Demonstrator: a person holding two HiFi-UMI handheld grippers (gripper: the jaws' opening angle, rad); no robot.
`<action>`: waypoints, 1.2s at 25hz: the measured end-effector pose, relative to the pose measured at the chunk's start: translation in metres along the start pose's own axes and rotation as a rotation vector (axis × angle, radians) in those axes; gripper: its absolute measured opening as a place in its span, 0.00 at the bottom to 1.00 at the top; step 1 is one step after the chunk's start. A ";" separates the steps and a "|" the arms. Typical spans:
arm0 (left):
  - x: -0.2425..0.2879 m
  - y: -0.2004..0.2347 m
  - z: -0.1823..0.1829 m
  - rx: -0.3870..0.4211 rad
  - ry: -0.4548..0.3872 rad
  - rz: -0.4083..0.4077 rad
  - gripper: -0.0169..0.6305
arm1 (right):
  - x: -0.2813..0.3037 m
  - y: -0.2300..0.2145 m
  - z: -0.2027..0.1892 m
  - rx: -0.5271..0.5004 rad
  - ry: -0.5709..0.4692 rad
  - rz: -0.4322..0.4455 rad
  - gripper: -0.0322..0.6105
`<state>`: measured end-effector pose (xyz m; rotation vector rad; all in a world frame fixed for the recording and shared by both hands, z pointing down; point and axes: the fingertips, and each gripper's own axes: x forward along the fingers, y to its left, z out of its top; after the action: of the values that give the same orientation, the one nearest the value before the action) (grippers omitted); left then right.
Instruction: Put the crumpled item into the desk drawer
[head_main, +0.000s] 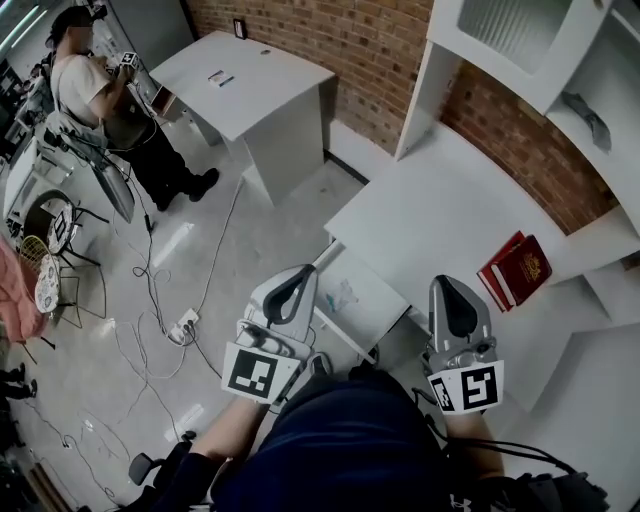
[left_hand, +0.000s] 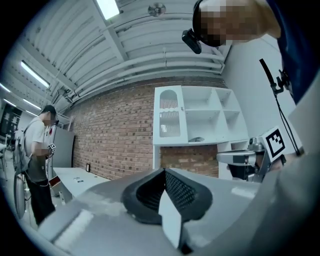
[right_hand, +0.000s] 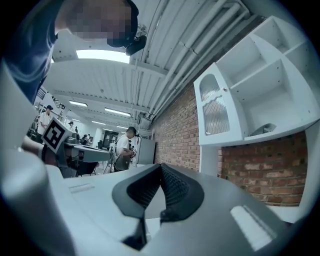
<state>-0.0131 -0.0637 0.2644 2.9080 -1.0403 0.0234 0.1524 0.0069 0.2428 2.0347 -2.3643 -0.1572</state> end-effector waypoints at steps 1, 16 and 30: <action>0.000 0.002 0.000 -0.001 -0.001 0.005 0.03 | 0.001 -0.001 -0.001 0.000 -0.001 0.000 0.05; 0.011 0.003 -0.005 0.020 0.011 0.006 0.03 | 0.010 -0.015 -0.008 0.016 0.004 -0.004 0.05; 0.026 0.009 -0.010 0.018 0.038 0.006 0.03 | 0.023 -0.020 -0.013 0.027 0.016 0.012 0.05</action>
<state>0.0009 -0.0865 0.2761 2.9085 -1.0485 0.0890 0.1702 -0.0192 0.2533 2.0248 -2.3819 -0.1087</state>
